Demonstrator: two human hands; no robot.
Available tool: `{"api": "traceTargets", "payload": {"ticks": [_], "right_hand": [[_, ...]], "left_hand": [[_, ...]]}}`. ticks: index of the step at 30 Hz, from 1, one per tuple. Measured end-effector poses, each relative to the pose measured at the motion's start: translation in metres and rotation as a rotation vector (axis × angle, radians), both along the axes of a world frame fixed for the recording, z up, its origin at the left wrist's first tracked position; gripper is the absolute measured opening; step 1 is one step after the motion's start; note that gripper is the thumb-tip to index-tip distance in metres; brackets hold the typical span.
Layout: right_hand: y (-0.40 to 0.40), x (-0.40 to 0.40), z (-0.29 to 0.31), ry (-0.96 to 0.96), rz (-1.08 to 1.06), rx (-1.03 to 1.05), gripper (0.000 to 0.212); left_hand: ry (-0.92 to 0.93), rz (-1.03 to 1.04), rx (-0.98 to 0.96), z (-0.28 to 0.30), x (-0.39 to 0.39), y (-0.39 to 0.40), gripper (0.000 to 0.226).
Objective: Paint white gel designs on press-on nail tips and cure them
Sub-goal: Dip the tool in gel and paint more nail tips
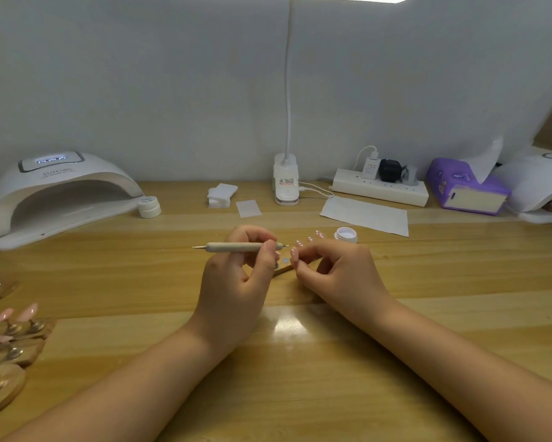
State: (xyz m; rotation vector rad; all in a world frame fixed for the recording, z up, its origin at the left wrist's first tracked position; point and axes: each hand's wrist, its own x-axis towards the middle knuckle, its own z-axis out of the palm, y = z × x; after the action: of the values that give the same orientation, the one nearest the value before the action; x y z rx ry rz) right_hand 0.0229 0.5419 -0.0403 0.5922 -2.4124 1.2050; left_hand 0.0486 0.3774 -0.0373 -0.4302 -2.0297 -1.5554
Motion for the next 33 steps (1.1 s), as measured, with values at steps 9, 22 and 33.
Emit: {"api": "traceTargets", "payload": {"ticks": [9, 22, 33], "right_hand": [[-0.0014, 0.0005, 0.0001, 0.109, 0.003, 0.002, 0.009], [0.0005, -0.0010, -0.0012, 0.149, 0.016, 0.050, 0.011], [0.0001, 0.0004, -0.0002, 0.145, 0.001, 0.043, 0.010]], "left_hand": [[0.085, 0.001, -0.086, 0.0025, 0.0024, 0.0019, 0.014], [0.085, -0.012, -0.097, 0.0022, 0.0017, 0.0030, 0.013], [0.090, -0.013, -0.102, 0.0017, 0.0018, 0.0026, 0.014]]}}
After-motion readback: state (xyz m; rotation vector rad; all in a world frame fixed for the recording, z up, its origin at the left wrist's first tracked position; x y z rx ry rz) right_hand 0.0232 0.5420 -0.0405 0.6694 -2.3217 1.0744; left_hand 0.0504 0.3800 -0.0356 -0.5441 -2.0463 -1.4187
